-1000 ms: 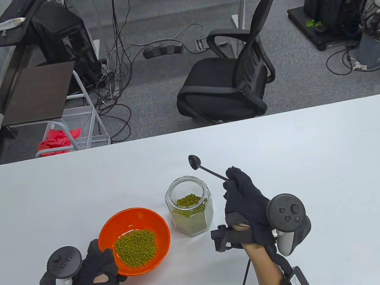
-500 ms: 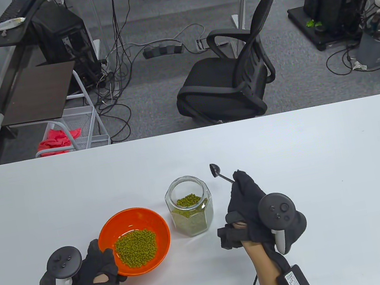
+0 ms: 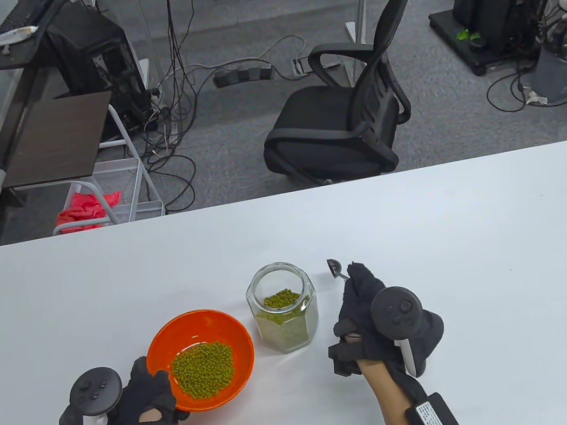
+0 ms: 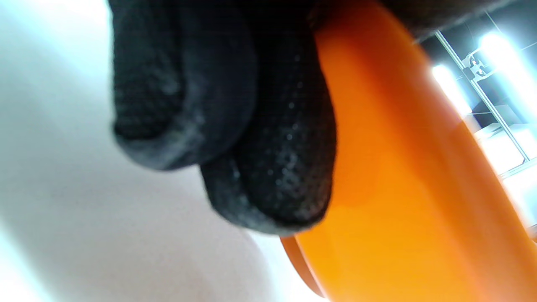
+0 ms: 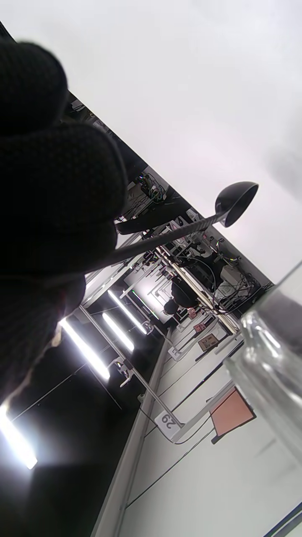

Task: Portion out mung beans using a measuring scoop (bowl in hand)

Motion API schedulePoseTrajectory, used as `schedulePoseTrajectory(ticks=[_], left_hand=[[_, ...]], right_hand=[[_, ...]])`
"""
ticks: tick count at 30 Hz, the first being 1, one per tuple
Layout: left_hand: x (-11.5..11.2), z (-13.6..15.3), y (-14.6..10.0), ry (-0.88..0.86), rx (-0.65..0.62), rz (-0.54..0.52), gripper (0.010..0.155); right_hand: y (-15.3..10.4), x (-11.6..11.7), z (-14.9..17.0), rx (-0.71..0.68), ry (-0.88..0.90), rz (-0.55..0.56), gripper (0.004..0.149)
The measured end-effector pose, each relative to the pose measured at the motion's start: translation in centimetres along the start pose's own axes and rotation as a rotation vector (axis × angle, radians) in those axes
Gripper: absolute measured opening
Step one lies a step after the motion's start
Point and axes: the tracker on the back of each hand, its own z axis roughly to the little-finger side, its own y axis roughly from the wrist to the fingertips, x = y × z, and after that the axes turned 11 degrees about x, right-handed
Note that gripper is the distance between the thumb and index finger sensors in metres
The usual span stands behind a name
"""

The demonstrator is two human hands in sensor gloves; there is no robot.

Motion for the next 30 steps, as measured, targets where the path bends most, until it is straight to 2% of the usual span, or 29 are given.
schedulePoseTrajectory(ticks=[8,15,30], left_hand=[[0.1,0.0,0.0,-0.006,-0.001,0.001,0.065],[0.4,0.0,0.0,-0.021,-0.006,0.001,0.065],[0.4,0.0,0.0,-0.022,-0.013,0.002,0.065]], right_hand=[[-0.1,1.0,0.2,-0.005,-0.108,-0.020,0.041],[-0.8,1.2,-0.3,-0.004,-0.293,-0.023,0.041],[-2.6,1.9,1.3,-0.014,-0.463,-0.086,0.043]])
